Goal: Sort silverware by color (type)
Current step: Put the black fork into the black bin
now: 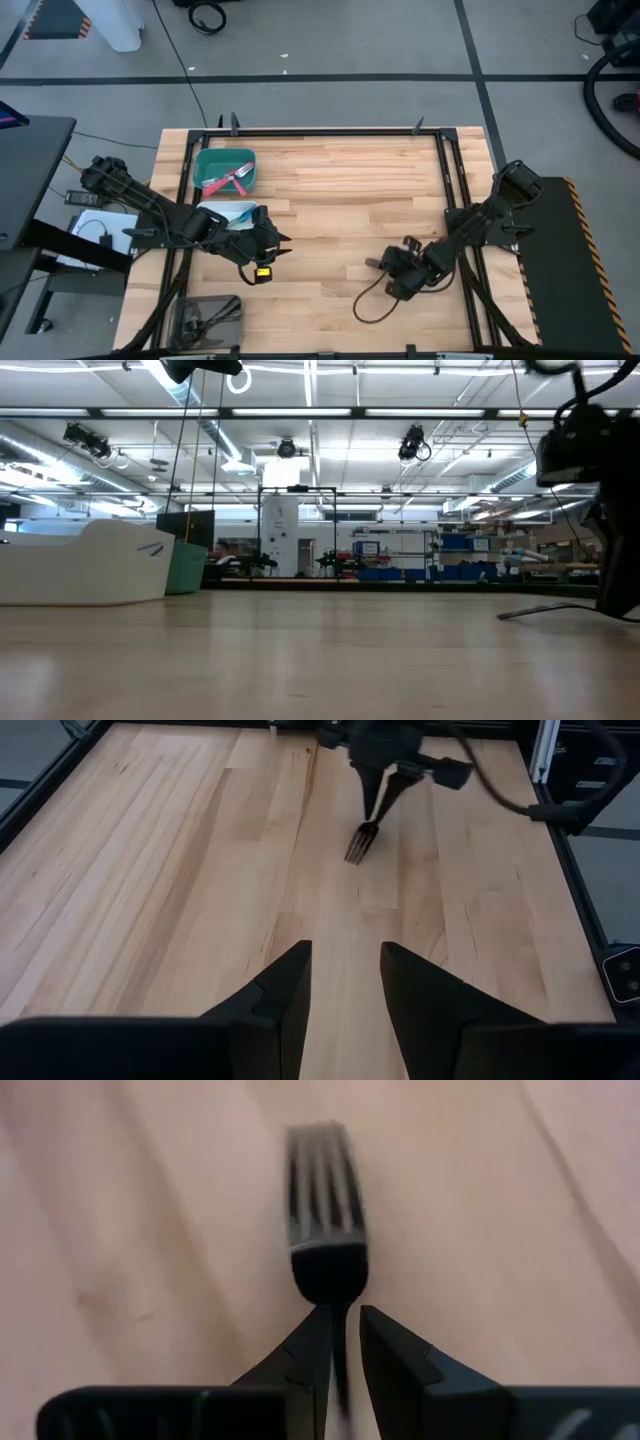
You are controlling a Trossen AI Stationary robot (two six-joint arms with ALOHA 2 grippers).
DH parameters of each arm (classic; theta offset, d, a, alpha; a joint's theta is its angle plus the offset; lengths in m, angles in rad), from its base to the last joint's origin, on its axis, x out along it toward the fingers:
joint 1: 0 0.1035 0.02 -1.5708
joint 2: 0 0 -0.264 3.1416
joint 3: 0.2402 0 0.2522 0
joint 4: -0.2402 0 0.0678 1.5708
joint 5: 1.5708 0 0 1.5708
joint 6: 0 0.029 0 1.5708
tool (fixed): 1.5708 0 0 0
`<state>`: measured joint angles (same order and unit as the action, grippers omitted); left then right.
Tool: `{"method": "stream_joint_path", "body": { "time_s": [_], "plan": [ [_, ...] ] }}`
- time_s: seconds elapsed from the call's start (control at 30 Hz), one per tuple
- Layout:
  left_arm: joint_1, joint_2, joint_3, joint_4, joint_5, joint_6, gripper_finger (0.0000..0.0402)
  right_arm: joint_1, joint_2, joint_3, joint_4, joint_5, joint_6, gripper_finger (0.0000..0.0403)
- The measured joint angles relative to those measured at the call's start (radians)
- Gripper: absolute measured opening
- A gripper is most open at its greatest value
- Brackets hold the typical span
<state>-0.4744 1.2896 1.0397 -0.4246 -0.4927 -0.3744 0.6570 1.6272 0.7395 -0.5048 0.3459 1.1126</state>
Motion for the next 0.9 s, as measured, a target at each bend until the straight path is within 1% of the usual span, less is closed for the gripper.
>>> {"method": "stream_joint_path", "body": {
  "time_s": [0.13, 0.23, 0.4, 0.53, 0.73, 0.77, 0.83, 0.9],
  "plan": [
    [0.000, 0.000, 0.000, 0.001, 0.000, 0.000, 0.0132, -0.041, -0.003, -0.022, -0.021, 0.000, 0.038, 0.0066],
    [0.000, 0.000, 0.000, 0.001, 0.000, 0.002, 0.0132, -0.063, 0.000, -0.026, -0.032, 0.002, 0.028, 0.0066],
    [0.000, 0.000, 0.000, 0.000, 0.000, 0.005, 0.0132, -0.093, 0.000, -0.026, -0.030, -0.009, -0.037, 0.0066],
    [0.000, 0.000, 0.000, 0.001, 0.000, 0.005, 0.0132, -0.112, 0.000, -0.026, -0.031, -0.011, -0.043, 0.0066],
    [0.000, 0.000, 0.000, 0.000, 0.000, 0.005, 0.0132, -0.118, 0.000, -0.026, -0.033, 0.009, -0.050, 0.0043],
    [0.000, 0.000, 0.000, 0.000, 0.000, 0.004, 0.0132, -0.118, 0.000, -0.026, -0.034, 0.014, -0.051, 0.0036],
    [0.000, 0.000, 0.000, 0.000, 0.000, 0.004, 0.0132, -0.128, 0.006, -0.033, -0.033, 0.098, -0.045, 0.0019],
    [0.000, 0.000, 0.000, -0.001, 0.000, 0.004, 0.0132, -0.136, 0.008, -0.034, -0.037, 0.134, -0.039, 0.0008]
  ]
}}
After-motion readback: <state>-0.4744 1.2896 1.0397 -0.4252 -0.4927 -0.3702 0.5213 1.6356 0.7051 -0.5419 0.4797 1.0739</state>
